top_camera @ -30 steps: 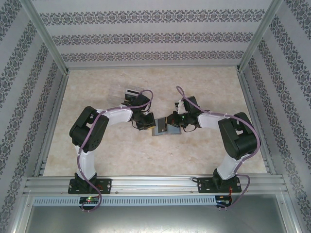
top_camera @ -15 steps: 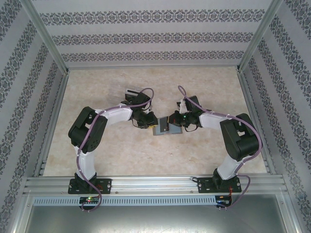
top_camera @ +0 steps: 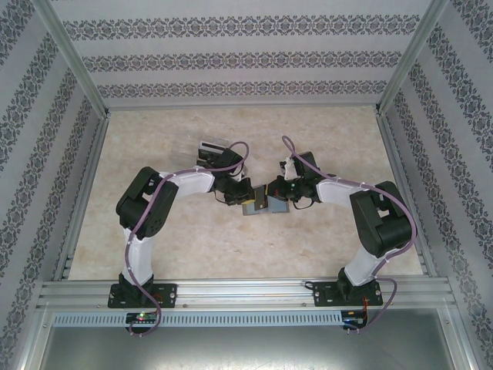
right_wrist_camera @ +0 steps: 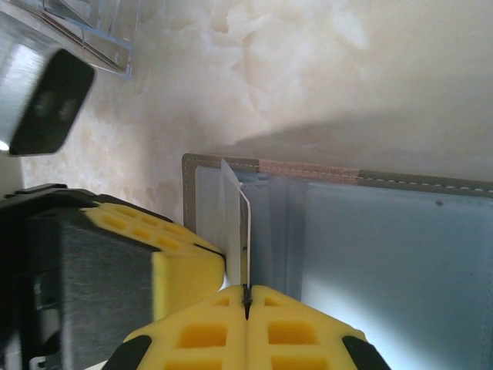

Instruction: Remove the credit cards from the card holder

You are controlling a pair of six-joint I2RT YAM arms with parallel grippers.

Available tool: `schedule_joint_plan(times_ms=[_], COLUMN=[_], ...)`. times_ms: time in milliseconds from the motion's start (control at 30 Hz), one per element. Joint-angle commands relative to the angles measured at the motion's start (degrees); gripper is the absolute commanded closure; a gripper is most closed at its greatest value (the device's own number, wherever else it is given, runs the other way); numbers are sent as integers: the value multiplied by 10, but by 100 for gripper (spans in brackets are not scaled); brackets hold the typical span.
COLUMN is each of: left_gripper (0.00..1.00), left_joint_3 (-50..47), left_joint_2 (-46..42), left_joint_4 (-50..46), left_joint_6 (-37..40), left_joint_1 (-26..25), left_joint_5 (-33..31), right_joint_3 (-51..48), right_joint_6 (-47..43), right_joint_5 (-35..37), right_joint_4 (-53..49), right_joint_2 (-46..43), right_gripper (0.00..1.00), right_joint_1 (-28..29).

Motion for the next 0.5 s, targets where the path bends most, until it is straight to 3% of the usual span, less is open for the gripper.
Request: schedule_joint_plan(times_ms=[0, 267, 467], left_gripper=[94, 100, 95], left_joint_3=[6, -3, -1], left_joint_2=[11, 5, -22], left_joint_4=[-34, -50, -10], left_joint_6=[11, 22, 15], left_joint_1=[-8, -6, -2], left_joint_5=[2, -16, 11], right_joint_3=[-2, -35, -54], right_joint_6=[-11, -11, -16], right_joint_5=[-7, -6, -27], right_joint_4=[-4, 17, 35], right_joint_2=[-5, -41, -87], right_gripper=[99, 100, 100], right_joint_1=[-8, -36, -54])
